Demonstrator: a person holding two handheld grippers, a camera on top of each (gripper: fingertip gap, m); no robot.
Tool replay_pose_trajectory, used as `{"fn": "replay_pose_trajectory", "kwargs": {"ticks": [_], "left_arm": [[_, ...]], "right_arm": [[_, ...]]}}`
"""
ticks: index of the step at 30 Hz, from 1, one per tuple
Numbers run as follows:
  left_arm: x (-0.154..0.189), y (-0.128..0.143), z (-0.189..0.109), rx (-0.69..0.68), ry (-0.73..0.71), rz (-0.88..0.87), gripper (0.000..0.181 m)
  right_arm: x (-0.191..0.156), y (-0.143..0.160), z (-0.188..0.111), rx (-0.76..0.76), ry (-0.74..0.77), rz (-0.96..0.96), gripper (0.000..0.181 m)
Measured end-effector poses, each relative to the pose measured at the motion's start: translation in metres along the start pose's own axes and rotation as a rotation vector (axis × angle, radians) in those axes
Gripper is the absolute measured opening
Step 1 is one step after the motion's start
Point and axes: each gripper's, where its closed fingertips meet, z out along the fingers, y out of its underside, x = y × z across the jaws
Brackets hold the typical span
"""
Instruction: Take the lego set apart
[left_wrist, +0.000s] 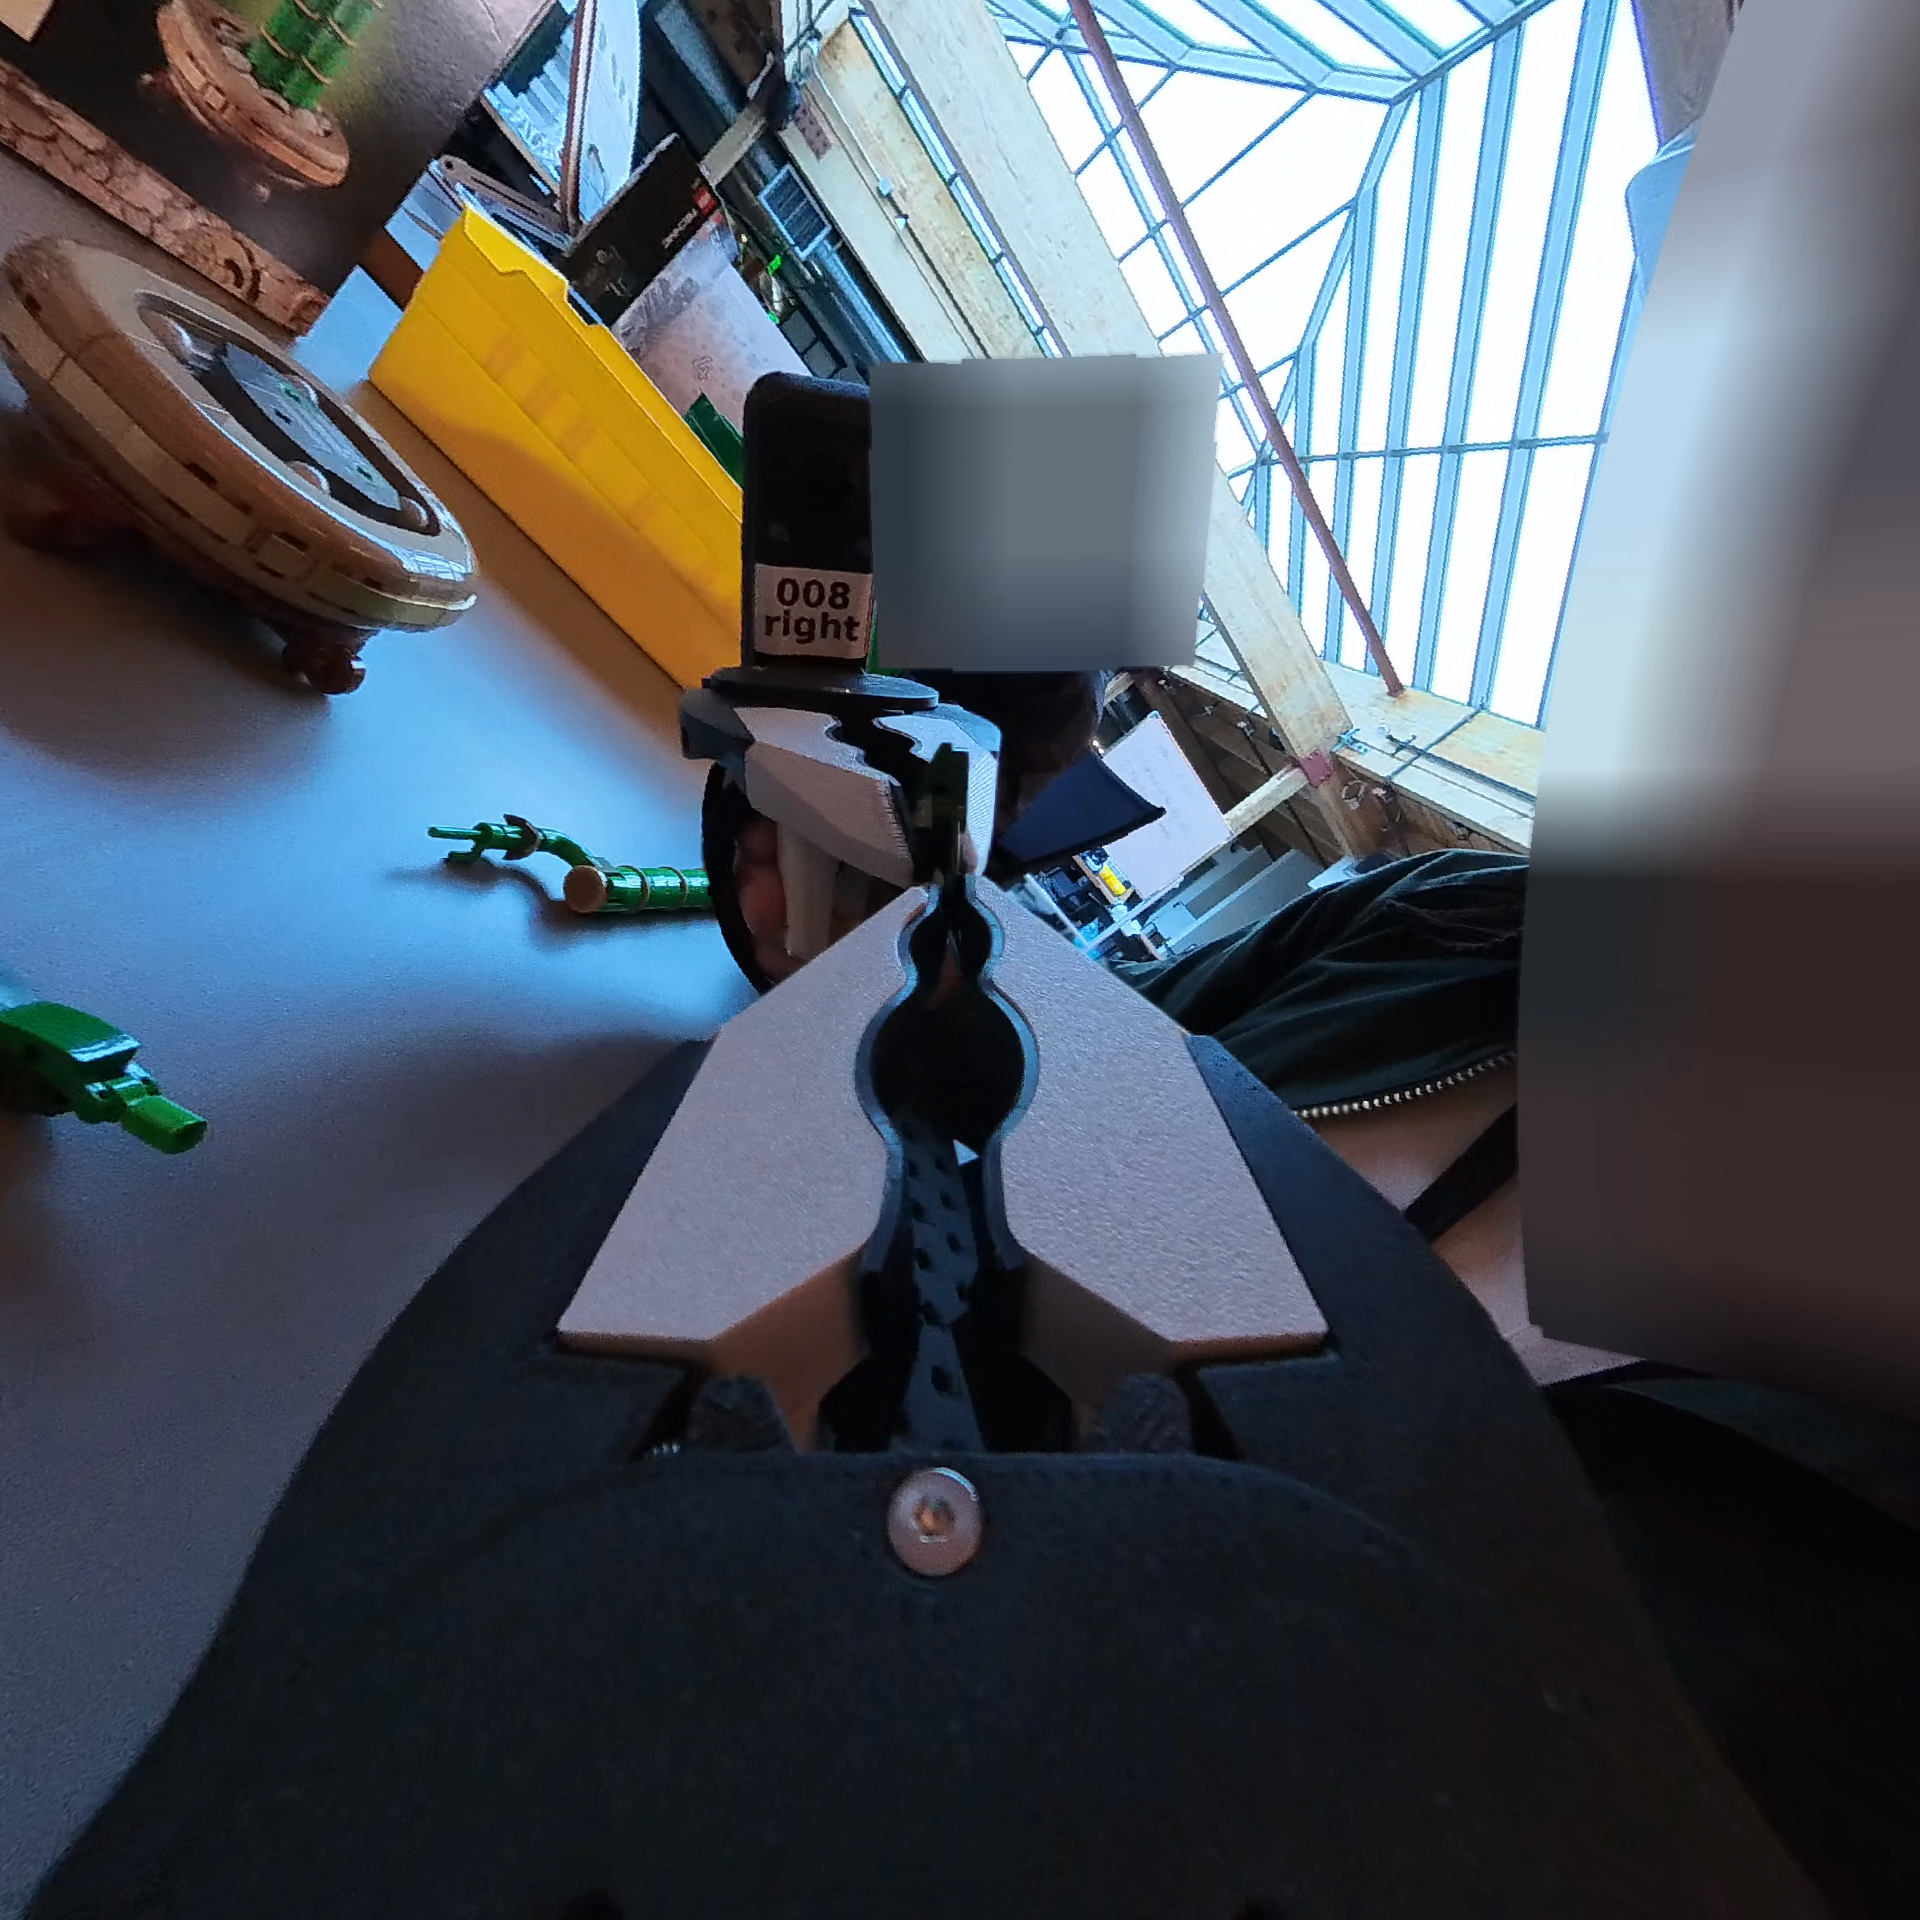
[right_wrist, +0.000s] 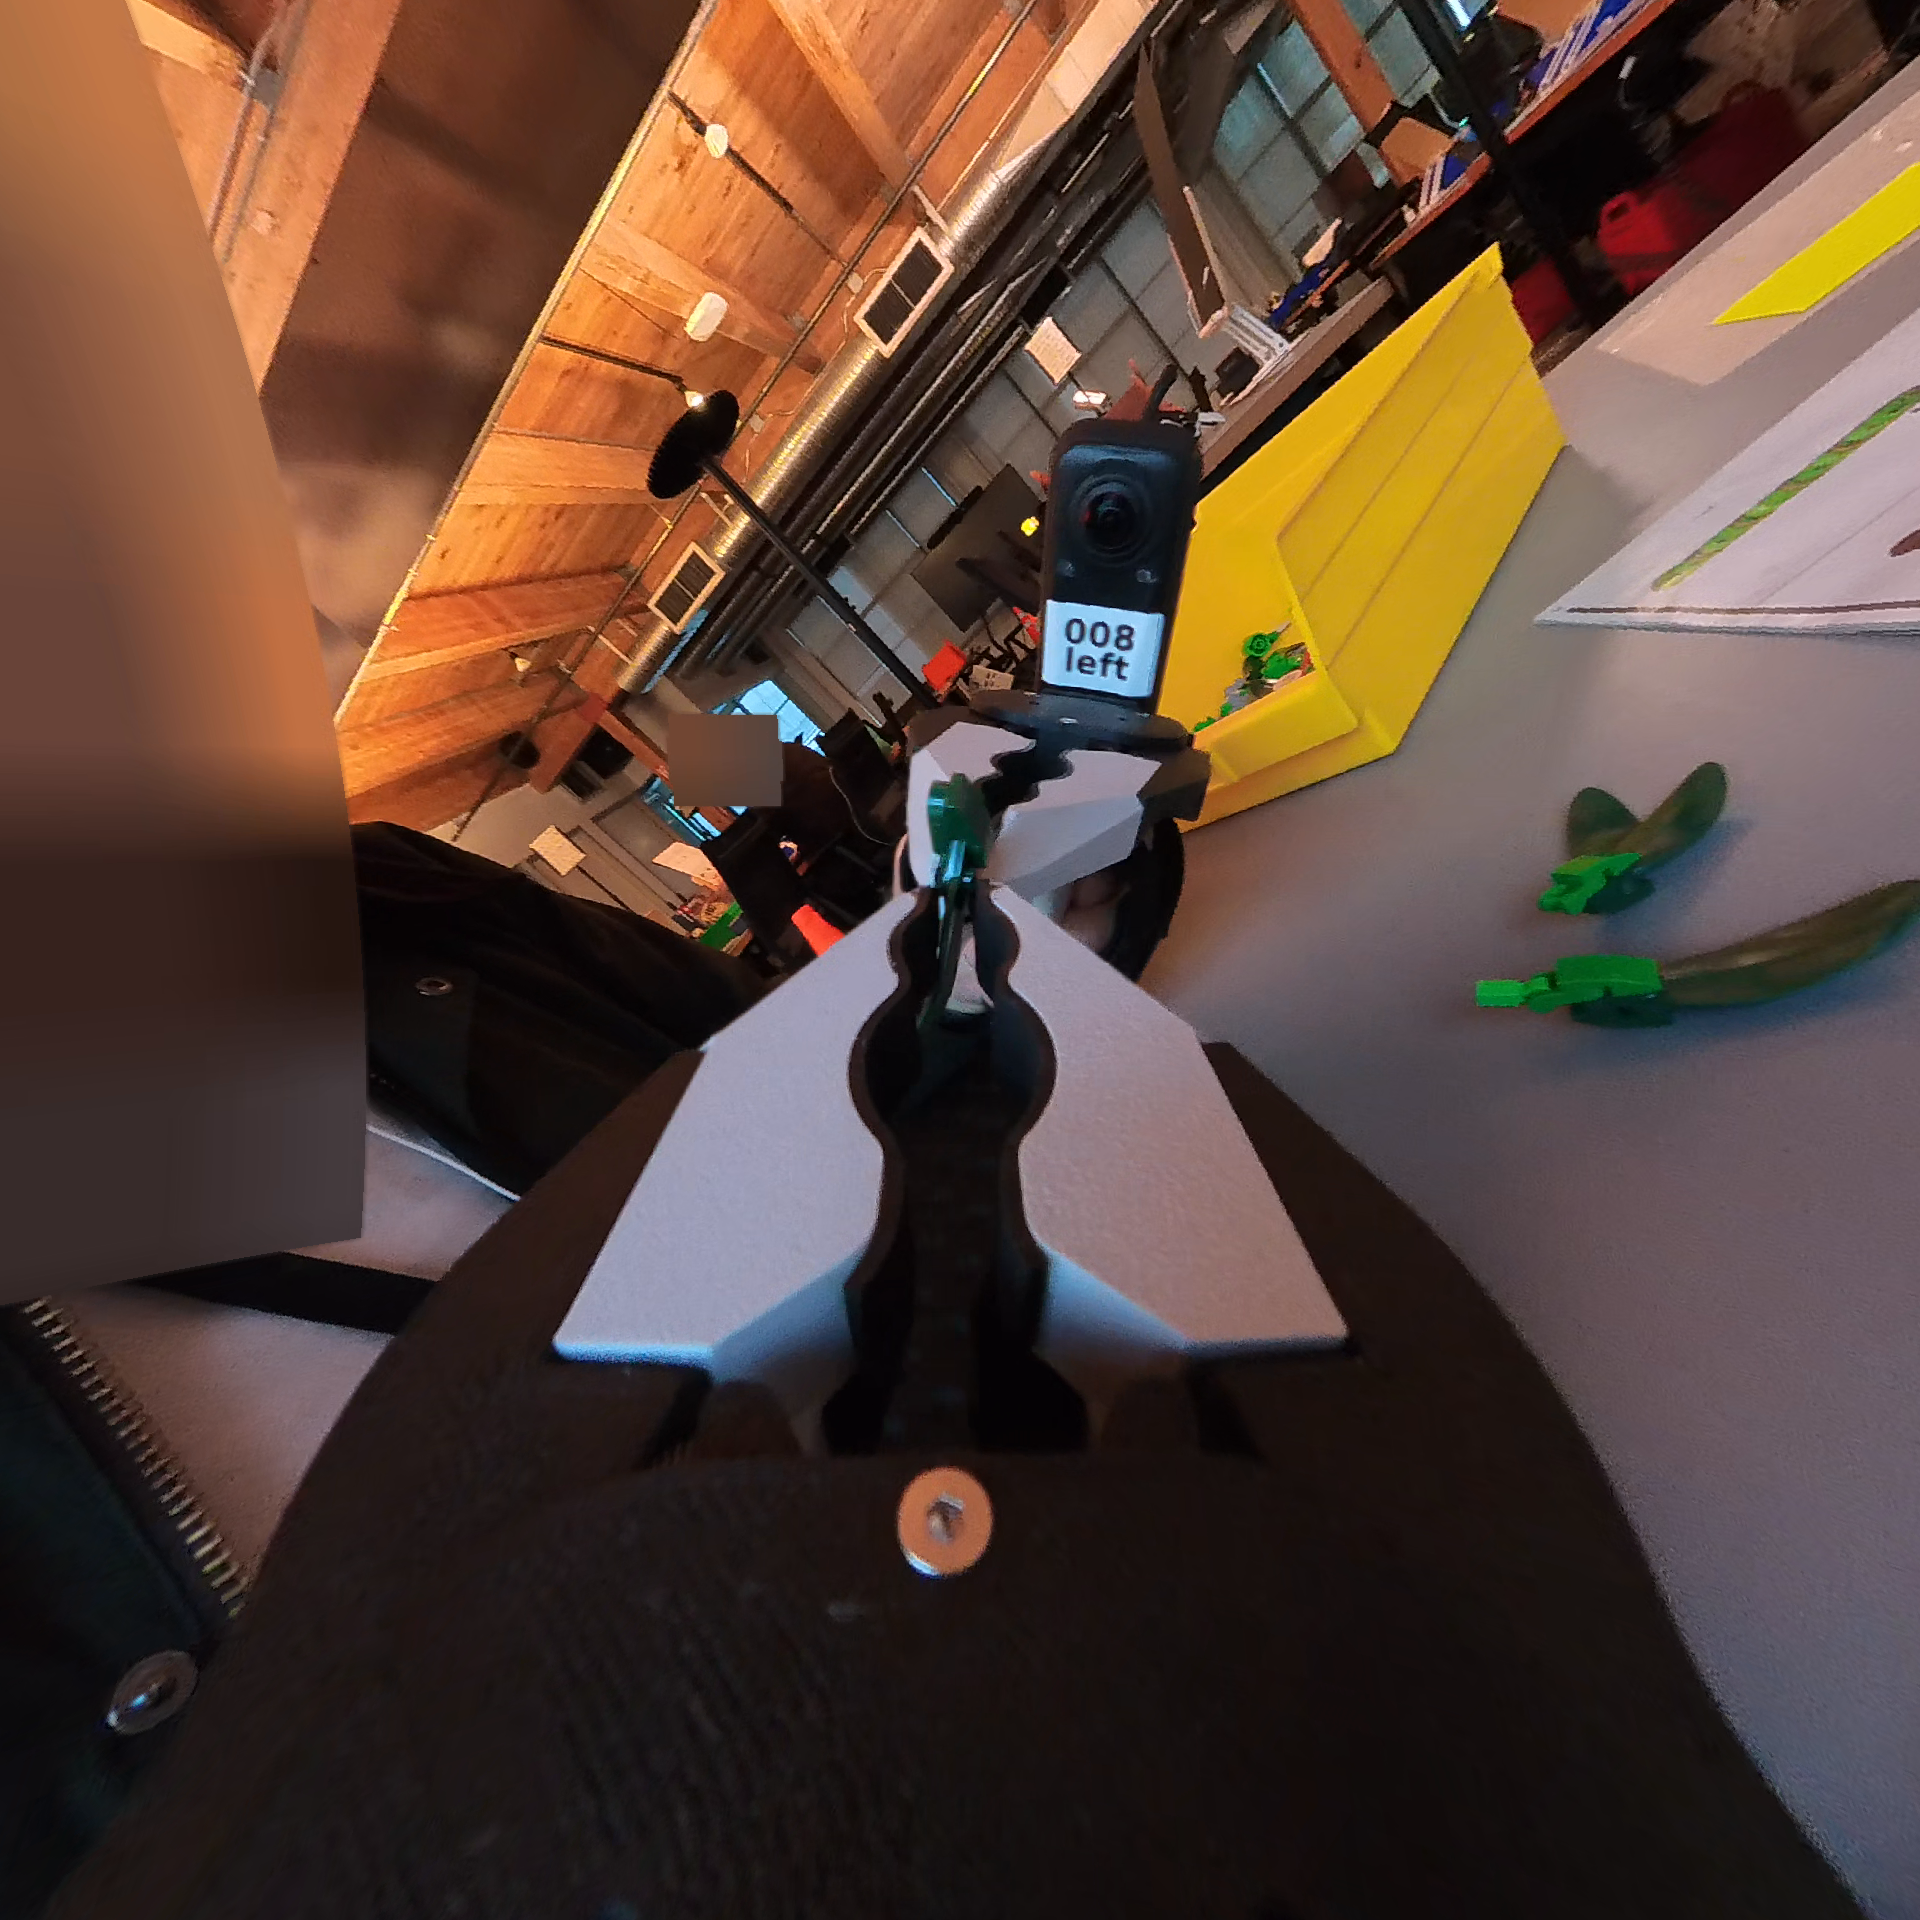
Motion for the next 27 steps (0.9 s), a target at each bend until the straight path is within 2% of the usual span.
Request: {"fn": "replay_pose_trajectory", "kwargs": {"ticks": [12,15,18,22,27], "left_arm": [[-0.003,-0.001,-0.001,0.006,-0.025,0.021,0.0],[-0.004,-0.004,0.0,0.032,-0.014,-0.007,0.006],[-0.008,-0.003,-0.001,0.029,-0.036,-0.017,0.001],[-0.014,0.0,-0.003,0.003,-0.093,0.0,0.0],[-0.016,0.001,-0.005,0.01,-0.063,-0.085,0.0]], "right_arm": [[0.004,0.0,-0.003,-0.01,0.027,0.018,0.002],[0.008,0.0,-0.004,-0.009,0.051,0.015,0.001],[0.011,0.002,-0.003,-0.011,0.062,0.019,0.001],[0.016,0.005,-0.003,-0.042,0.115,-0.028,0.0],[0.02,0.007,-0.002,-0.087,0.19,-0.15,0.001]]}}
